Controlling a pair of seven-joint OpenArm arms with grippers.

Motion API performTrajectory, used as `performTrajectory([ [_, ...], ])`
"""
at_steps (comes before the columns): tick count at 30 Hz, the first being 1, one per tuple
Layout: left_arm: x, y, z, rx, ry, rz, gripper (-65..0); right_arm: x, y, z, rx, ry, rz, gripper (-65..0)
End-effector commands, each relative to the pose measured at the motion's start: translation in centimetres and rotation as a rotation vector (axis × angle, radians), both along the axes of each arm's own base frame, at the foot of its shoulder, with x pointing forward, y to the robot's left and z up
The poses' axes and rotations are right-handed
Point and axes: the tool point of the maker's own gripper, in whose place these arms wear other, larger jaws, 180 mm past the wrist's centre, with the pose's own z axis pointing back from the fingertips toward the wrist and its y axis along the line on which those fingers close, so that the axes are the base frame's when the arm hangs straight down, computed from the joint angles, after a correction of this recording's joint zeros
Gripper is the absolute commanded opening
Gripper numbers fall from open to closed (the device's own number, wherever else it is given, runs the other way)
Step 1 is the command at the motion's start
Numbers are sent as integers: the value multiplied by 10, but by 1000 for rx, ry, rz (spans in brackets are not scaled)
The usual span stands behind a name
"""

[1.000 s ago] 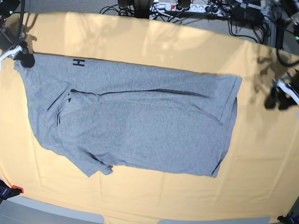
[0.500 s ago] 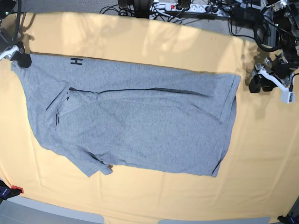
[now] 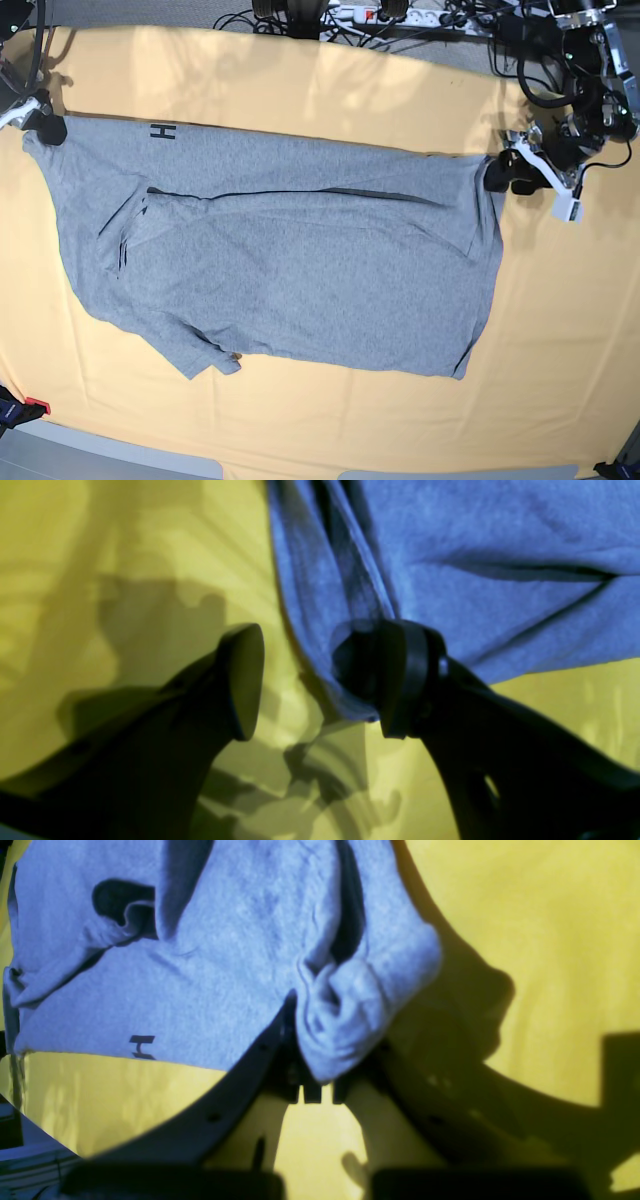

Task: Layout the t-shirt on the table in an organized manner, then fold the t-shirt properly
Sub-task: 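Grasp the shoulder corner with the left gripper while the right gripper holds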

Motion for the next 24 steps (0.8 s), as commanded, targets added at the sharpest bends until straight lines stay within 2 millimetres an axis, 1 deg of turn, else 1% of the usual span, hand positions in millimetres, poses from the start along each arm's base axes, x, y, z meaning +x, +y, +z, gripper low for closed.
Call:
performTrajectory([
  [1, -4, 3, -1, 27, 23, -16, -283, 7, -9, 15, -33, -43, 7, -650],
  [13, -4, 2, 1, 15, 27, -24, -283, 7, -9, 15, -34, -46, 5, -650],
  [19, -9, -5, 10, -15, 20, -121, -283, 7, -9, 15, -34, -46, 5, -650],
  [24, -9, 5, 14, 18, 22, -130, -283, 7, -9, 15, -34, -46, 5, -650],
])
